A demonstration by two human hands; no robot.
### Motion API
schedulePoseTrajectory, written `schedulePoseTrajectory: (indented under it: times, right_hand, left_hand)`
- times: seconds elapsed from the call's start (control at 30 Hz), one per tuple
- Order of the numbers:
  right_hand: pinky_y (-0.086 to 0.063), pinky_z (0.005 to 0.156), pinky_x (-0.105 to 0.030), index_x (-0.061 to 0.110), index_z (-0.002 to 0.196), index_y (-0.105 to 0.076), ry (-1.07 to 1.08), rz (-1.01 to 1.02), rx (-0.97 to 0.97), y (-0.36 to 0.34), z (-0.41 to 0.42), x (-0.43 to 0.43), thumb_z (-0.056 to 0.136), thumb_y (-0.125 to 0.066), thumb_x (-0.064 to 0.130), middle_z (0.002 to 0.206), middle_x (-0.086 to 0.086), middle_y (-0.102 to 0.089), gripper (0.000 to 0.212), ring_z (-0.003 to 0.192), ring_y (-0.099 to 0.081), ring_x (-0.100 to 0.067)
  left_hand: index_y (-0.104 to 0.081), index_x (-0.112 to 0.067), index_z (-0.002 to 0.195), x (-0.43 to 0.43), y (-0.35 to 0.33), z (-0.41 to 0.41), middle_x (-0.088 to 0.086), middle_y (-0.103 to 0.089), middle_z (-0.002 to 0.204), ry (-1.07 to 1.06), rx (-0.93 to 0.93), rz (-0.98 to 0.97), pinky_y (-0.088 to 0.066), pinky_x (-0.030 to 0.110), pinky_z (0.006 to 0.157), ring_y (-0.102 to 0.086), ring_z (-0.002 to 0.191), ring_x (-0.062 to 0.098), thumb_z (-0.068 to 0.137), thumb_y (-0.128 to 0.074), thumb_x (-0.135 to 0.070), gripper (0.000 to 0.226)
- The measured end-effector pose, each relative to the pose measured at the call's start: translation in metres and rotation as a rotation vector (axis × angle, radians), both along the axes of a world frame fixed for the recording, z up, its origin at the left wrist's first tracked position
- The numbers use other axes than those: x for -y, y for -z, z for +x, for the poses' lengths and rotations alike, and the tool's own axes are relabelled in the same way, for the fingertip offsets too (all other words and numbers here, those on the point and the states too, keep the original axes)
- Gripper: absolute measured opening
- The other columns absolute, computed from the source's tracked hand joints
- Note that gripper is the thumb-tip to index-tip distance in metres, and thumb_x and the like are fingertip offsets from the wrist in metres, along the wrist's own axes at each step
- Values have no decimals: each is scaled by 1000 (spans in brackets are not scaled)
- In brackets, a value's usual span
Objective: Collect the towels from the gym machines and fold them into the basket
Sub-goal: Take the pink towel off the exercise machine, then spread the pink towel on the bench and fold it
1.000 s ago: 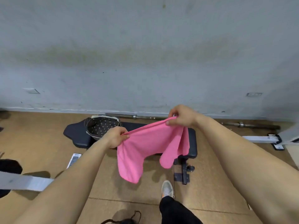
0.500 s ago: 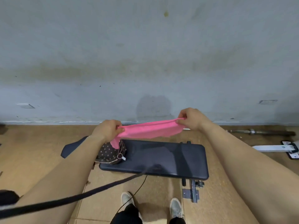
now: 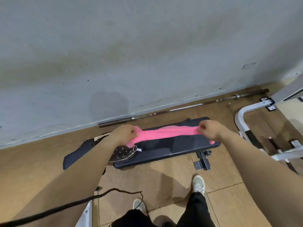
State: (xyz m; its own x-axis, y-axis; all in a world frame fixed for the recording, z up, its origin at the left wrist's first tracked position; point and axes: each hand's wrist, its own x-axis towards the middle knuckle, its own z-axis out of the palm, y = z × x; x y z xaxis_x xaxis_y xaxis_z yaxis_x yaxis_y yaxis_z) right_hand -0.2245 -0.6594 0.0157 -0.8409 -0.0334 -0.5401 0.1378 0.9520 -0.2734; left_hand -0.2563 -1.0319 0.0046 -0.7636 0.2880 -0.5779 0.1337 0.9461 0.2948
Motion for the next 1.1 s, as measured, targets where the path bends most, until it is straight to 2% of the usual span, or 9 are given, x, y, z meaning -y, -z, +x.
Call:
schedulePoseTrajectory:
  times: [0.07, 0.13, 0.3, 0.4, 0.53, 0.7, 0.87, 0.97, 1.1]
  right_hand:
    - [-46, 71, -33, 18, 87, -62, 11, 29, 136, 15, 28, 6, 97, -48, 28, 88, -5, -66, 20, 81, -61, -23]
    - [-46, 71, -35, 22, 76, -61, 19, 59, 201, 25, 47, 6, 93, -52, 31, 83, -3, -65, 21, 80, -60, -23]
    - [-41, 63, -32, 23, 70, -56, 36, 79, 156, 38, 56, -6, 94, -55, 32, 79, 0, -63, 26, 78, -56, -23]
    - [-41, 67, -33, 18, 75, -60, 29, 91, 129, 58, 39, -19, 94, -54, 29, 81, -2, -63, 23, 80, -57, -24]
    - [-50, 68, -35, 23, 78, -62, 10, 123, 36, 127, 0, -39, 89, -54, 31, 83, 1, -65, 16, 80, -60, -24]
    - [-53, 72, -36, 28, 83, -68, -4, 161, -76, 275, -63, -61, 88, -54, 39, 90, 1, -69, 18, 83, -62, -25]
    - [-44, 84, -38, 33, 97, -71, -48, 263, -272, 405, -128, -71, 93, -51, 40, 102, -1, -70, 22, 97, -63, -29]
    - [-38, 80, -37, 30, 84, -67, -84, 332, -395, 453, -161, -73, 91, -50, 38, 99, -5, -71, 20, 95, -64, -31]
    - [-41, 93, -42, 28, 105, -71, -20, 326, -466, 486, -194, -74, 93, -50, 42, 113, -10, -70, 28, 108, -62, -33]
  left_hand:
    - [-57, -29, 76, 10, 17, 19, -1, -66, 88, 81, 85, -10, -44, 32, 70, -58, 78, 16, 98, -54, -36, 24]
    - [-56, -23, 72, 15, 33, 35, -5, -58, 79, 125, 171, -1, -39, 31, 68, -52, 74, 15, 97, -57, -35, 27]
    - [-51, -26, 66, 6, 60, 54, -13, -49, 71, 73, 173, 108, -34, 28, 64, -46, 68, 9, 98, -58, -32, 34]
    - [-58, -13, 74, -10, 89, 49, -5, -56, 77, -11, 150, 130, -45, 38, 73, -49, 72, 14, 100, -54, -28, 29]
    - [-60, -19, 87, -38, 164, 21, -3, -64, 92, -83, 11, 116, -45, 35, 76, -59, 85, 19, 102, -45, -33, 25]
    - [-62, -25, 95, -70, 307, -31, -6, -67, 86, -156, -187, 64, -48, 35, 68, -60, 78, 17, 101, -42, -40, 26]
    - [-63, -26, 98, -92, 430, -84, -2, -67, 91, -201, -468, 2, -38, 33, 64, -58, 79, 20, 101, -41, -41, 27]
    - [-65, -24, 97, -96, 475, -112, 3, -68, 96, -191, -609, -70, -40, 35, 66, -63, 90, 30, 99, -45, -45, 29]
    - [-65, -22, 94, -93, 502, -142, 8, -71, 96, -199, -744, -84, -46, 39, 70, -63, 91, 35, 98, -45, -43, 29]
